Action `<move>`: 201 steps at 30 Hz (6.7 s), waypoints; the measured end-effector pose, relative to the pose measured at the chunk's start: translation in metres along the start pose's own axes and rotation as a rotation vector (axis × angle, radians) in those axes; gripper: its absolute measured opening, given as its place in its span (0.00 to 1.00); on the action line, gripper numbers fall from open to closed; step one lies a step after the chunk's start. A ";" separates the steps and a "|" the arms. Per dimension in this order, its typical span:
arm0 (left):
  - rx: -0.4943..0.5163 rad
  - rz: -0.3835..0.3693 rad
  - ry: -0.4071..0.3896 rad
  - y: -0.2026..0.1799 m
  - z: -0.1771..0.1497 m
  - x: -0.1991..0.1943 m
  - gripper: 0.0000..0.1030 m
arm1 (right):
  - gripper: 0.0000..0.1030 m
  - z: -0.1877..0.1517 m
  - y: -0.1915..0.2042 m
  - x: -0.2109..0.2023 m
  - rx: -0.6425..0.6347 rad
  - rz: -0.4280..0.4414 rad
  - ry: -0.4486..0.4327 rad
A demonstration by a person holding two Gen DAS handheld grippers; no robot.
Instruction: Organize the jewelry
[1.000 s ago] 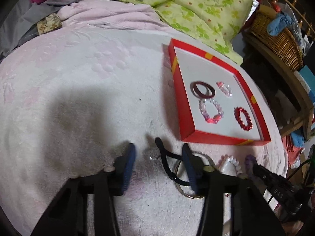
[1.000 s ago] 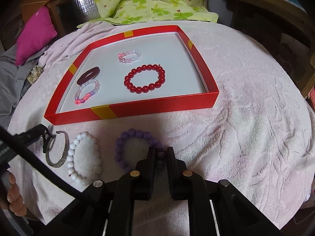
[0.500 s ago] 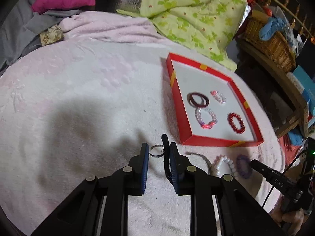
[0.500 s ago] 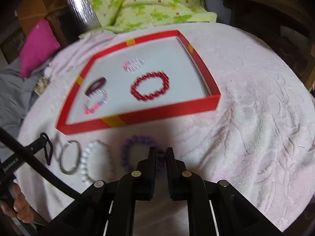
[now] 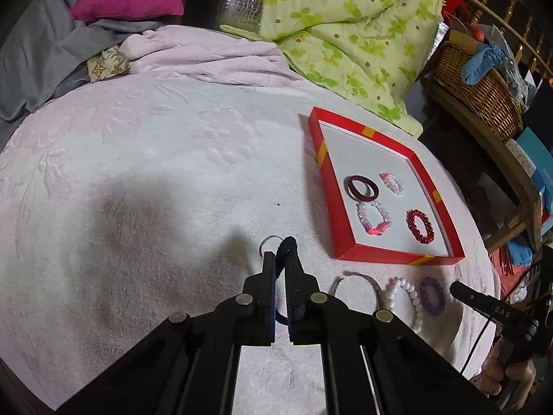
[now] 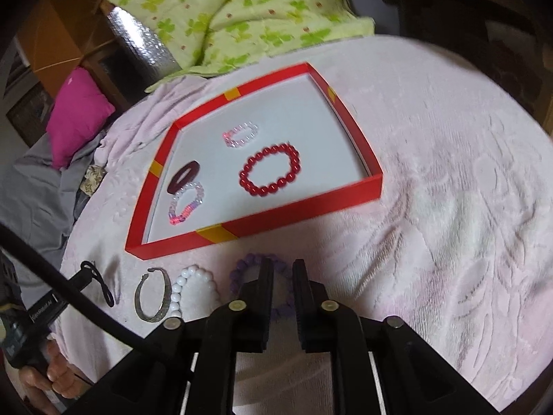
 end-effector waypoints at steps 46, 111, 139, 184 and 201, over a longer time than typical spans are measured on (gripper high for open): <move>0.263 0.170 -0.155 -0.060 -0.016 -0.032 0.05 | 0.10 0.010 0.016 -0.034 -0.140 -0.022 -0.170; 0.256 -0.076 -0.061 -0.155 0.129 0.114 0.05 | 0.10 0.111 0.027 0.097 0.092 0.233 -0.100; 0.287 0.219 -0.227 -0.111 0.091 0.004 0.71 | 0.30 0.108 -0.007 0.026 0.108 0.112 -0.175; 0.382 0.346 -0.024 -0.024 -0.011 0.012 0.76 | 0.47 -0.005 0.028 0.021 -0.088 0.089 0.091; 0.412 0.298 0.020 -0.043 -0.019 0.018 0.76 | 0.10 -0.026 0.049 0.050 -0.325 -0.077 0.143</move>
Point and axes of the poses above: each gripper's, at about its wrist camera, not at the fingertips, and x roughly the way its jaws point, y to its left, z to its top, the point moved 4 cm from there along x, roughly the way its jaws point, and after that the axes turned 15 degrees about z, right-handed, at the moved point
